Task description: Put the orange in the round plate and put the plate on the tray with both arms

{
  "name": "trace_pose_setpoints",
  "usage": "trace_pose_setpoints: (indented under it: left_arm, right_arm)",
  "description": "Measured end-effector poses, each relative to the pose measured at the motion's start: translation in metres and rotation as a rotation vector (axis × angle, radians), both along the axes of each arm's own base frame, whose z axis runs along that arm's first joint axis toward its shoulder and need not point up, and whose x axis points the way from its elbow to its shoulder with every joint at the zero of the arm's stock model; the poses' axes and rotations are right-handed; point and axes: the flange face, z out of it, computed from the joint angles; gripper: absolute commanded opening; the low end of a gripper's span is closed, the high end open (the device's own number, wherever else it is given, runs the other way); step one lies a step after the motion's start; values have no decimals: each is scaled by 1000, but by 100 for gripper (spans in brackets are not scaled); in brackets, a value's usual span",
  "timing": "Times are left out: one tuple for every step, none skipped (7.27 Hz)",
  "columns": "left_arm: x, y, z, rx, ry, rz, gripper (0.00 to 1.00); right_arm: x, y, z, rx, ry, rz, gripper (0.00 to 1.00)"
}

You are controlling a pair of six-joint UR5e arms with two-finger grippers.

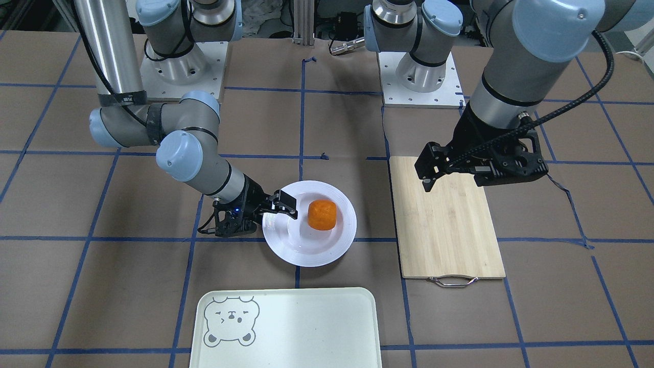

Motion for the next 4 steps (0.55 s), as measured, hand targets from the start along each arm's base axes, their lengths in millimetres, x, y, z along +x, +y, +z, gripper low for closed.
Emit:
trace_pose_setpoints:
  left_arm:
    - [-1,11,-2,7,7,-33,100]
    - [-1,19,-3,9,6,-62,100]
    - [1,24,-2,9,0,-74,100]
    - [1,27,-1,9,-2,-77,100]
  right_arm:
    - [1,2,-2,7,1,1,79]
    - [1,4,-5,12,4,1,70]
    - [1,3,-9,18,9,1,54]
    - [0,3,-11,23,11,0,19]
